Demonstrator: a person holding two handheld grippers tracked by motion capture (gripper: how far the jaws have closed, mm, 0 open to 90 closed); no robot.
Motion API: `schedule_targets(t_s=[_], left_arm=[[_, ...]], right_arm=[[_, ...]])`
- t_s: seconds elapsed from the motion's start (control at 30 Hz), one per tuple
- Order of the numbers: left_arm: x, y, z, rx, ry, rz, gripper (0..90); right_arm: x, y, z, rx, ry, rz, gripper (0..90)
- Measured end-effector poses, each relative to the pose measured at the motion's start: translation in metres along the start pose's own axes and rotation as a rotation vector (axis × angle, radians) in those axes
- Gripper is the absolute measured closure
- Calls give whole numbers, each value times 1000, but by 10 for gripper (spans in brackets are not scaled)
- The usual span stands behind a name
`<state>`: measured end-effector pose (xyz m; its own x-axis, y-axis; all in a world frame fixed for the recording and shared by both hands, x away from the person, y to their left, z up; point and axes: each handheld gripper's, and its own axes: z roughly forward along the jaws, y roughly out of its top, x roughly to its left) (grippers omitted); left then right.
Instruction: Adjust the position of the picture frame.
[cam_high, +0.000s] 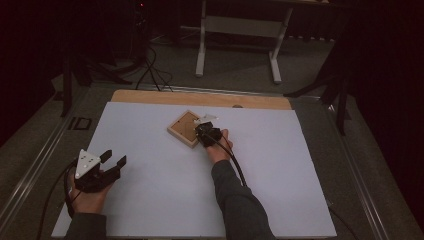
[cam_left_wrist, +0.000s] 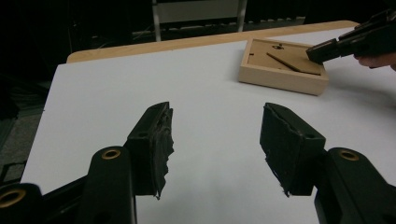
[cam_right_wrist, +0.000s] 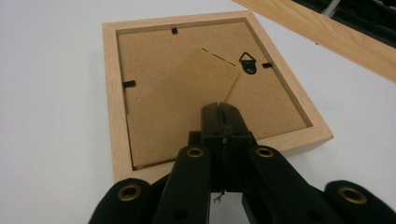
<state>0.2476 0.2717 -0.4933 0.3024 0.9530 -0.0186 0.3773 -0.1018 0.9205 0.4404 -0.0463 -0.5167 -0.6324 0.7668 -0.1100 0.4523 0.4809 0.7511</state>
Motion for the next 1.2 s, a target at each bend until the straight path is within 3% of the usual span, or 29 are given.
schedule_targets(t_s=[0.57, 1.2], left_arm=[[-5, 0, 3, 13, -4, 29, 435], [-15, 0, 10, 43, -38, 56, 435]], right_arm=[[12, -15, -19, -3, 36, 32, 899], [35, -33, -43, -9, 86, 30, 900]])
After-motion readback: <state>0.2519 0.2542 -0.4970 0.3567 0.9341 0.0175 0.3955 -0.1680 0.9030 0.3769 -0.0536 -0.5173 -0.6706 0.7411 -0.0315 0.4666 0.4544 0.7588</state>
